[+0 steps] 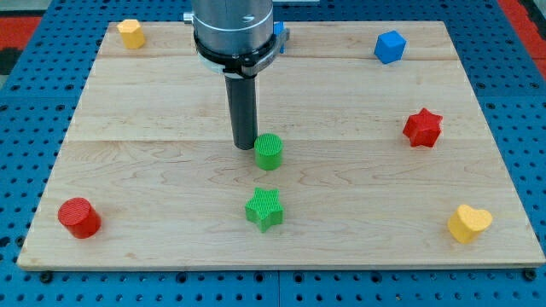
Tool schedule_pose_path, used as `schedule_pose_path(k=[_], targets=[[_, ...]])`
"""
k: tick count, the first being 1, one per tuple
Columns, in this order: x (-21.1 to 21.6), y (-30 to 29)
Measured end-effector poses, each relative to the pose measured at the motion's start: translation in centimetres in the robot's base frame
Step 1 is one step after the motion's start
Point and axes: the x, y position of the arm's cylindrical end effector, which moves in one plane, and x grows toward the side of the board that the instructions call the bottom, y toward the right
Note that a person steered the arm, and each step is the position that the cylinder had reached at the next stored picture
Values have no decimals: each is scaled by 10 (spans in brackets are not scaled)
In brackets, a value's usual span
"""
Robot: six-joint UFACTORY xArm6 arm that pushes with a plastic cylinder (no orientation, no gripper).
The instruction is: Move your arm to the right of the red star
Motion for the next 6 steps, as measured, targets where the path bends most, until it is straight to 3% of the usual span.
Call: schedule_pose_path(k=[1,2,3,4,5,6], targets=[[-37,16],[-79,64],[-92,139],[-92,250],[-56,325],[-31,296]])
